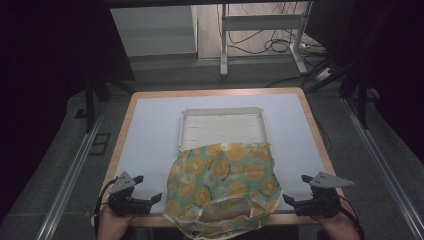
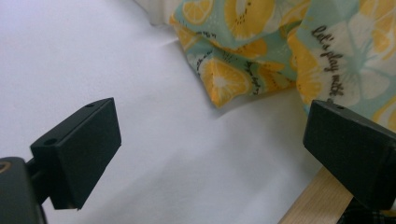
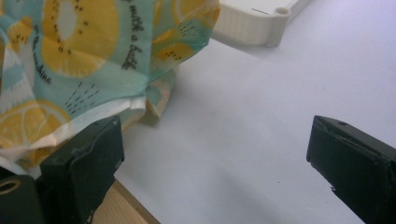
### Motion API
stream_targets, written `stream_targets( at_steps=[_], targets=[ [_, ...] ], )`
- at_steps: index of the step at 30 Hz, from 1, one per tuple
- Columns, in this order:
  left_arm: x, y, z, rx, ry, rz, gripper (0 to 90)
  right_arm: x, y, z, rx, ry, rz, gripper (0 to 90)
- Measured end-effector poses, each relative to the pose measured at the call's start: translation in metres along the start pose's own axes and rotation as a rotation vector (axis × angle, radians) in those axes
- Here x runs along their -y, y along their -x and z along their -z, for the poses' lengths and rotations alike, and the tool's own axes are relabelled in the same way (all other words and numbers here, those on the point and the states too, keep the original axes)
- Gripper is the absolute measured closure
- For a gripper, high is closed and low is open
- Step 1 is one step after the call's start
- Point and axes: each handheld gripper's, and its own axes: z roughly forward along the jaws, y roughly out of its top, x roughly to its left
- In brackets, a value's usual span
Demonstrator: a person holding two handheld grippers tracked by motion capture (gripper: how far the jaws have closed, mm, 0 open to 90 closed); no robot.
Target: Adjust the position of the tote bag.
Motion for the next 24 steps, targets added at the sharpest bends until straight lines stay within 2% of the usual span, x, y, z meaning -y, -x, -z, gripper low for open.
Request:
stream_targets(
  at_steps=[6,8,12,14,16,17,18,24],
  targets=[
    [-0.001,0.002,-0.001,-0.01,-0.014,-0.003,7.5,0.0,0.001,0.0,0.007,-0.004,-0.027,4.2],
    [-0.002,0.003,-0.001,0.0,-0.015,0.011,10.5,0.0,0.001,0.001,0.008,-0.012,-0.024,4.3],
    [-0.003,0.004,0.001,0.018,-0.002,0.007,17.4,0.0,0.002,0.002,0.008,-0.034,-0.027,4.9],
    [-0.003,0.007,0.003,0.016,-0.006,-0.022,21.4,-0.001,0.001,0.002,0.013,-0.037,-0.022,6.9],
    [-0.003,0.01,0.003,0.007,-0.017,-0.047,25.2,-0.002,-0.002,0.004,0.016,-0.043,-0.009,10.3],
    [-0.003,0.01,0.003,0.007,-0.017,-0.047,27.2,-0.002,-0.002,0.004,0.016,-0.043,-0.009,10.3],
    [-0.004,0.011,0.003,0.0,-0.022,-0.056,29.8,-0.003,-0.004,0.005,0.027,-0.043,0.003,15.4],
    [-0.004,0.012,0.007,0.017,-0.023,-0.057,42.5,-0.004,-0.006,0.009,0.015,-0.041,0.004,28.9]
  ],
)
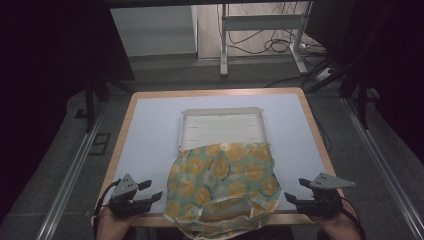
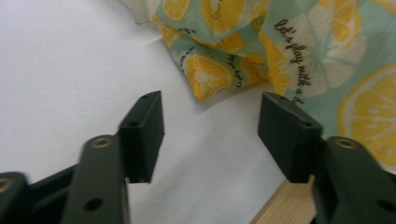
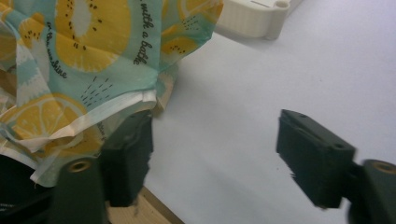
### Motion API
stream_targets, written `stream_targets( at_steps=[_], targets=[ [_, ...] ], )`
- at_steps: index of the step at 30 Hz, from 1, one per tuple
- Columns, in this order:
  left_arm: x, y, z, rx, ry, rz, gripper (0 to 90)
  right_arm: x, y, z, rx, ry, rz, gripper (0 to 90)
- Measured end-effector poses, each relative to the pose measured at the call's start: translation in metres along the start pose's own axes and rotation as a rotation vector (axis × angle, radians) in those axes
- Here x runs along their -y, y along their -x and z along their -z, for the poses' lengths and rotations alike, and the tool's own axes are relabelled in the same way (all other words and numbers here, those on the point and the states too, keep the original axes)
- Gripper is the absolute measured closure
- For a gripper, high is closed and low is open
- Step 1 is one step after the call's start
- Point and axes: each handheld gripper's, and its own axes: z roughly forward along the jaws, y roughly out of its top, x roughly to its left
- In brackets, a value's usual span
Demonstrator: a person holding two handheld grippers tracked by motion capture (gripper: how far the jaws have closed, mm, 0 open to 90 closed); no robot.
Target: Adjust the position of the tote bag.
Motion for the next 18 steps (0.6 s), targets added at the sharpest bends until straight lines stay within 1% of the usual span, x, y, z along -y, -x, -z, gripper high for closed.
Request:
stream_targets(
  at_steps=[2,3,4,6,8,9,10,11,13,14,15,16,17,18],
  targets=[
    [0.001,0.0,0.002,0.032,0.004,0.007,51.1,0.0,-0.001,0.001,-0.004,-0.009,0.009,34.7],
    [0.001,0.0,0.003,0.041,0.002,0.01,54.1,0.0,-0.002,0.002,-0.001,-0.018,0.024,38.9],
    [0.0,0.001,0.004,0.051,0.0,0.009,56.9,-0.001,-0.003,0.002,0.002,-0.023,0.031,40.4],
    [-0.001,0.003,0.007,0.057,0.0,0.001,63.8,-0.001,-0.005,0.002,-0.005,-0.023,0.047,47.1],
    [-0.002,0.006,0.01,0.063,0.005,-0.005,70.2,-0.002,-0.009,0.004,-0.004,-0.022,0.067,51.3],
    [-0.002,0.007,0.011,0.07,0.007,-0.004,73.2,-0.003,-0.01,0.005,-0.011,-0.02,0.077,54.2],
    [-0.002,0.007,0.011,0.07,0.007,-0.004,75.4,-0.003,-0.01,0.005,-0.011,-0.02,0.077,54.2],
    [-0.001,0.01,0.014,0.079,0.01,-0.007,78.6,-0.004,-0.014,0.006,-0.018,-0.015,0.089,59.4],
    [-0.001,0.011,0.015,0.084,0.007,-0.01,82.1,-0.004,-0.015,0.007,-0.033,-0.017,0.096,64.7],
    [-0.001,0.013,0.017,0.085,0.004,-0.018,82.1,-0.004,-0.015,0.007,-0.033,-0.017,0.096,64.7],
    [0.001,0.016,0.019,0.087,-0.003,-0.024,84.7,-0.004,-0.016,0.007,-0.048,-0.021,0.097,71.1],
    [0.001,0.016,0.019,0.087,-0.003,-0.024,85.8,-0.004,-0.016,0.007,-0.048,-0.021,0.097,71.1],
    [0.003,0.017,0.021,0.091,-0.007,-0.021,86.9,-0.004,-0.017,0.007,-0.065,-0.026,0.096,76.7],
    [0.004,0.018,0.022,0.094,-0.009,-0.021,87.8,-0.004,-0.017,0.007,-0.069,-0.029,0.094,78.7]
  ],
)
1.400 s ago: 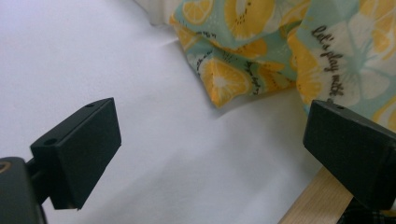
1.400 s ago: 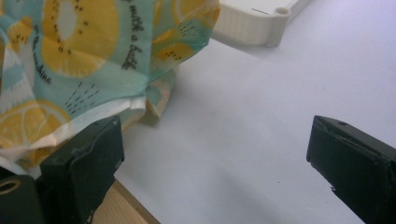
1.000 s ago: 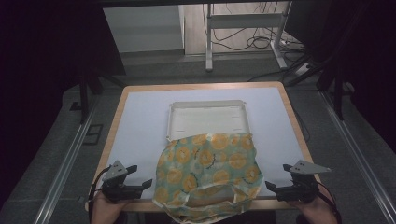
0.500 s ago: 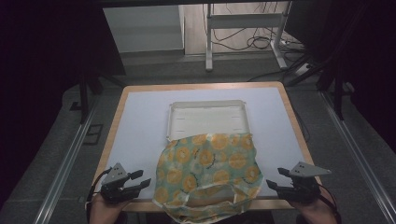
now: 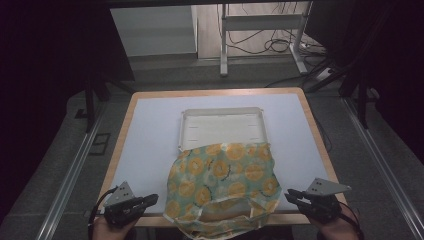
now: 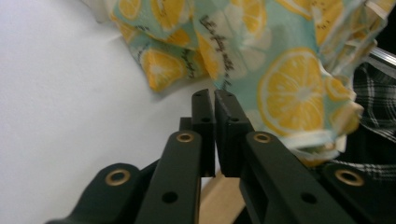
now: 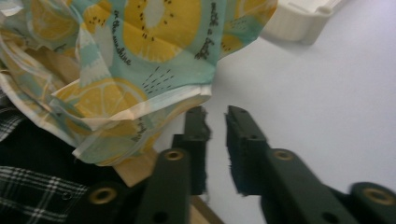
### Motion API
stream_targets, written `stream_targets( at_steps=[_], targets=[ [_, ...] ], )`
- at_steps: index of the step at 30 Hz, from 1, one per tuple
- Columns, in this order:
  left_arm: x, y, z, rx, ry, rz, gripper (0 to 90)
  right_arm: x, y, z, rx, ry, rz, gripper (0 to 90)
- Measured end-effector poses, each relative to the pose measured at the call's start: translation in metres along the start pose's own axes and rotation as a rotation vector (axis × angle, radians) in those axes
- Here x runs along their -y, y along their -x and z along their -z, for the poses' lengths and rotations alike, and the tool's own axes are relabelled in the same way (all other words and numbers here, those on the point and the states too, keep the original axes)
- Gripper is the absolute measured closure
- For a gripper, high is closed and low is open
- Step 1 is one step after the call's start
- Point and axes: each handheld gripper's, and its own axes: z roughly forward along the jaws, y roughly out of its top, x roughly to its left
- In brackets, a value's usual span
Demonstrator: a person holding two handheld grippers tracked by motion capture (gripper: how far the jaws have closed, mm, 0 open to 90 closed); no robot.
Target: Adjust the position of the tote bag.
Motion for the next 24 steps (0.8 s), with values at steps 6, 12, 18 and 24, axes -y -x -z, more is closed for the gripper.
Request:
stream_targets(
  at_steps=[6,12,18,24],
  targets=[
    [0.009,0.01,0.006,0.037,-0.018,0.009,89.6,0.003,-0.004,-0.002,-0.067,-0.014,-0.006,88.6],
    [0.015,0.022,0.004,0.072,-0.048,-0.003,89.6,0.004,-0.012,-0.004,-0.093,-0.023,0.017,88.6],
    [0.017,0.032,-0.003,0.111,-0.079,-0.022,89.6,0.005,-0.016,-0.007,-0.121,-0.024,0.023,88.6],
    [0.015,0.039,-0.009,0.132,-0.126,-0.057,89.6,0.006,-0.019,-0.014,-0.117,-0.059,0.049,87.7]
  ],
)
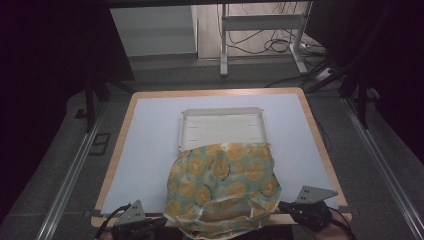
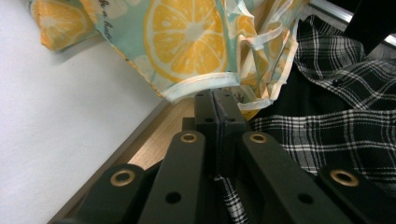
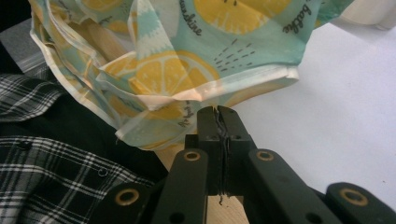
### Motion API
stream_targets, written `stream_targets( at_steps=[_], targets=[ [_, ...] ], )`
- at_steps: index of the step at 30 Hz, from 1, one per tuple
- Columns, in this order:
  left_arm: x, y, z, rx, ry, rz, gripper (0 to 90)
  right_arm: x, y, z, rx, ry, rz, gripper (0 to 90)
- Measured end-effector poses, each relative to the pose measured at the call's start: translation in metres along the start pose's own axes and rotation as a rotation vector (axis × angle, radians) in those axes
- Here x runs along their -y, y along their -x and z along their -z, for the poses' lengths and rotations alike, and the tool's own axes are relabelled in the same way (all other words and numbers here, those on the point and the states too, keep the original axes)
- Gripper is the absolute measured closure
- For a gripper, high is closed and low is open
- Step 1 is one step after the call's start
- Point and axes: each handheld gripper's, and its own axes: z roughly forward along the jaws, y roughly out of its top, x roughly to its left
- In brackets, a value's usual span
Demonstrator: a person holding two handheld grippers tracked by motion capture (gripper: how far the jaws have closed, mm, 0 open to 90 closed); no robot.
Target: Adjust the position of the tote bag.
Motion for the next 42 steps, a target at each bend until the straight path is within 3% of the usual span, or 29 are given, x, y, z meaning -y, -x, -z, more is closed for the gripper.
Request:
stream_targets(
  at_steps=[15,19,28,42],
  targets=[
    [-0.016,0.004,-0.02,0.057,-0.031,-0.042,89.5,-0.011,-0.004,-0.008,-0.055,0.065,0.005,87.1],
    [-0.02,0.004,-0.026,0.055,-0.037,-0.05,89.3,-0.017,-0.005,-0.012,-0.082,0.085,0.001,87.1],
    [-0.032,-0.002,-0.028,0.008,0.018,-0.052,89.2,-0.027,-0.005,-0.017,-0.084,0.11,0.01,87.1],
    [-0.058,-0.011,-0.024,-0.028,0.104,-0.066,89.3,-0.046,-0.001,-0.02,-0.082,0.15,0.028,87.1]
  ],
)
